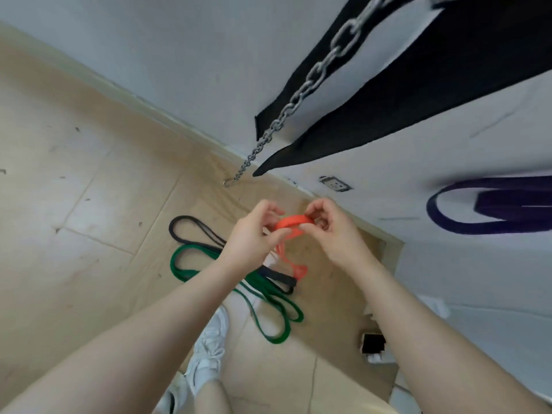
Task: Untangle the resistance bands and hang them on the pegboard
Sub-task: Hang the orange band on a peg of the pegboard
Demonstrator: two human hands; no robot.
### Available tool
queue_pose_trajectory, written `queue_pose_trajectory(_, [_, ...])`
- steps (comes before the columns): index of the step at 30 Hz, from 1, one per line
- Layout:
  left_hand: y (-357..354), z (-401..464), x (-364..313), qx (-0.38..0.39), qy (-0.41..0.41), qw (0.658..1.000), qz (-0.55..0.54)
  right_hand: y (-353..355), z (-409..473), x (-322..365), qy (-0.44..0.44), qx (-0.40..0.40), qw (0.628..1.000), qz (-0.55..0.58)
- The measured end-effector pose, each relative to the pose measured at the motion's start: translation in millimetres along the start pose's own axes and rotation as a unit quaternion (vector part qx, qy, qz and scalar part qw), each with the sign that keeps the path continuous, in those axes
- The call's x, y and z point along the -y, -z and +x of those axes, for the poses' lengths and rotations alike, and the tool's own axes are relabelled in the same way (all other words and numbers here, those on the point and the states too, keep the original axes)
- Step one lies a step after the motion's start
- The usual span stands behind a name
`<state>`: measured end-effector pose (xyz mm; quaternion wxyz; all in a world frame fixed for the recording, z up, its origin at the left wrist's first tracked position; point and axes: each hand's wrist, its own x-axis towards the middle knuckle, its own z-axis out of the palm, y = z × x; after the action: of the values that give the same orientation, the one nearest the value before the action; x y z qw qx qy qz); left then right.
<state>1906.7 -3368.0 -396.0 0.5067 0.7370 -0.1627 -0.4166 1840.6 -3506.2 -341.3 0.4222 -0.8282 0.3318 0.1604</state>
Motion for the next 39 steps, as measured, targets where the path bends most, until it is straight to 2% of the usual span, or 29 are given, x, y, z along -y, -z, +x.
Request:
queue_pose_trajectory(5, [5,-81,-134,0.064,-0.096,0.992,0.055,104,-121,66,0.027,-0.018,0.997,-0.076])
queue_pose_trajectory(7, [0,-110,-182,0.056,-0.134,0.986,0.083,137,-165,87,0.031,-0.052,0.995,-0.079])
queue_pose_trajectory(14, [-4,-185,-320,0.052,-0.189,0.98,0.035,215,-273,145,0.105,-0.202,0.973,0.029])
queue_pose_trajectory(21, [-18,-222,-412,-0.008,-0.306,0.95,0.057,263,-324,168,0.171,-0.28,0.932,0.154])
queue_pose_trajectory(25, [-37,-227,-450,-0.053,-0.34,0.936,0.078,297,-340,169,0.2,-0.261,0.932,0.152])
queue_pose_trajectory(30, [-58,-242,-494,-0.113,-0.383,0.913,0.077,343,-355,171,0.251,-0.196,0.929,0.188])
queue_pose_trajectory(35, [-68,-256,-536,-0.154,-0.442,0.883,0.044,390,-365,183,0.338,-0.16,0.895,0.242])
queue_pose_trajectory(39, [-59,-251,-579,-0.204,-0.485,0.848,0.071,418,-362,206,0.383,-0.19,0.865,0.262])
